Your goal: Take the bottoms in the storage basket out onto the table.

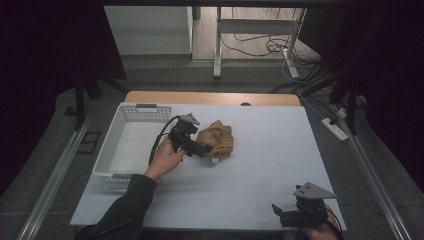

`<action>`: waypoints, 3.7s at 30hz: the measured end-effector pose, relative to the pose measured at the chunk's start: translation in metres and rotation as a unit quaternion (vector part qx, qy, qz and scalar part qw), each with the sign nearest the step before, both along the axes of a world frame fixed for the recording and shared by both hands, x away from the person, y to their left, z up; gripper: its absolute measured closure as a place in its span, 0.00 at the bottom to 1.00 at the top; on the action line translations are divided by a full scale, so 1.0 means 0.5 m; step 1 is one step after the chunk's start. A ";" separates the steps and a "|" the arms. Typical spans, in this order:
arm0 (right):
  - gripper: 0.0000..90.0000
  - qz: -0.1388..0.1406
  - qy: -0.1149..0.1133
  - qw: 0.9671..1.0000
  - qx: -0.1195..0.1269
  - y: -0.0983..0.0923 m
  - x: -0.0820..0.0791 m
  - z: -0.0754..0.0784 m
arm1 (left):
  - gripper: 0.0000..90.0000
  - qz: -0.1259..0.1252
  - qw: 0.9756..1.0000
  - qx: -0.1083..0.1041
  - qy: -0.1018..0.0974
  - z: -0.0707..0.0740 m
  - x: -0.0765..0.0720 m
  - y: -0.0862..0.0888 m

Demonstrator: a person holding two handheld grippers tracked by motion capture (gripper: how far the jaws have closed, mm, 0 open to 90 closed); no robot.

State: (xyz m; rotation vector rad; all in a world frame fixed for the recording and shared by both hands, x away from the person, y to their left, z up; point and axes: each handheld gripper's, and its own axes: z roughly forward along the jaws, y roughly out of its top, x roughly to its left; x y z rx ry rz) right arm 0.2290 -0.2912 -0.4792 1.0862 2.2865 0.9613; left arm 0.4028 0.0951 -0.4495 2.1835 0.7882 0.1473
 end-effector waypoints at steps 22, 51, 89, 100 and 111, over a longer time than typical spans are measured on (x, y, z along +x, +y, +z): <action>0.00 0.005 0.001 1.000 0.006 -0.002 0.000 0.000 | 0.00 -0.006 1.000 0.006 -0.016 -0.001 -0.033 0.009; 0.00 0.008 0.002 1.000 0.004 -0.001 -0.001 0.001 | 0.00 -0.004 1.000 -0.010 -0.011 0.006 -0.070 0.041; 0.00 0.013 0.001 1.000 -0.001 0.002 -0.002 0.000 | 0.00 0.004 1.000 -0.027 -0.011 0.007 -0.133 0.088; 0.00 0.015 0.001 1.000 -0.001 0.003 -0.002 0.000 | 0.00 0.012 0.999 -0.036 -0.004 -0.004 -0.146 0.109; 0.00 0.015 0.001 1.000 -0.003 0.004 -0.002 0.000 | 0.00 0.022 0.999 -0.038 -0.008 -0.010 -0.162 0.131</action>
